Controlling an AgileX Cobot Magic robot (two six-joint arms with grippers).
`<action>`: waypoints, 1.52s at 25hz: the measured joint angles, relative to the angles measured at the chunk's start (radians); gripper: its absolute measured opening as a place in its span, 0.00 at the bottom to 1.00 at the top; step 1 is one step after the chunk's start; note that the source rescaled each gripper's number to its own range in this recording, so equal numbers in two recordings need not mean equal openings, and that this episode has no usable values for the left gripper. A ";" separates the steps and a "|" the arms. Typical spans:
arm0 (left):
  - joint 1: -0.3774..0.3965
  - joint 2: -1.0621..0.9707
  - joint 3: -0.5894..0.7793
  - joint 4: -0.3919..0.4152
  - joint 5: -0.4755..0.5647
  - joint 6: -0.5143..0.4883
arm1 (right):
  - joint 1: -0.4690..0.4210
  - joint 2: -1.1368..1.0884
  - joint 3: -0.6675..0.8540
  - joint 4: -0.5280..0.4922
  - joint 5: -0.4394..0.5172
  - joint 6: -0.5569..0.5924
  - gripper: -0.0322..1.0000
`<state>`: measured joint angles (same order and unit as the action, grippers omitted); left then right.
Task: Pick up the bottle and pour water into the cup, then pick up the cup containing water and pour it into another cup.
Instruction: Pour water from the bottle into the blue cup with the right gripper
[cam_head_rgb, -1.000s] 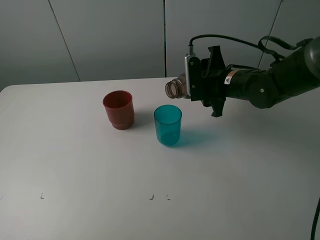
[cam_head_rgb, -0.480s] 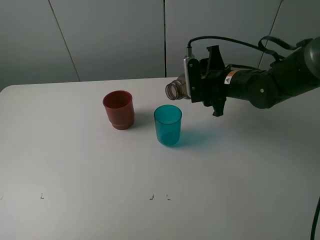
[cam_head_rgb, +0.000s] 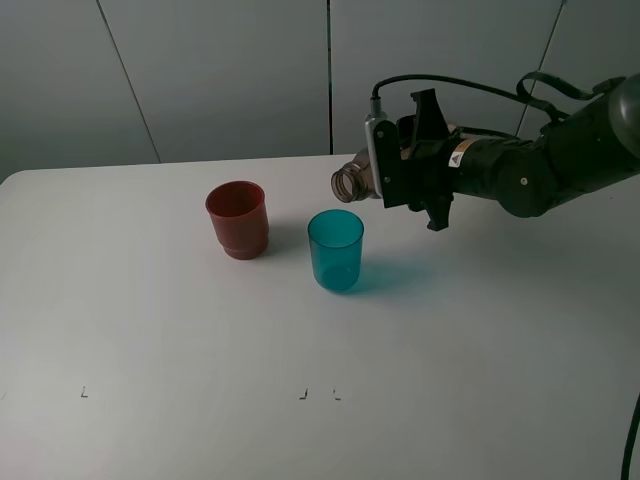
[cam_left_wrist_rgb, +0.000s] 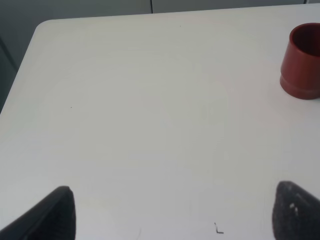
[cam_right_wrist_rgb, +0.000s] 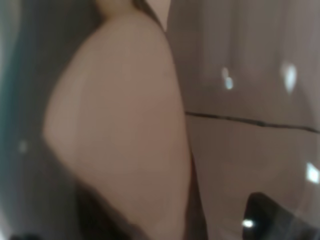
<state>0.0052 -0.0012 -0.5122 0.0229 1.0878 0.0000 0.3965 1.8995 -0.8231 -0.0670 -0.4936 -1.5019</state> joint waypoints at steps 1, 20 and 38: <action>0.000 0.000 0.000 0.000 0.000 0.000 | 0.000 0.000 0.000 0.000 0.000 -0.004 0.03; 0.000 0.000 0.000 0.000 0.000 0.007 | 0.000 0.000 -0.004 0.000 -0.001 -0.078 0.03; 0.000 0.000 0.000 0.000 0.000 0.007 | 0.000 0.018 -0.037 0.002 -0.006 -0.128 0.03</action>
<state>0.0052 -0.0012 -0.5122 0.0229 1.0878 0.0068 0.3965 1.9172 -0.8599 -0.0651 -0.4999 -1.6295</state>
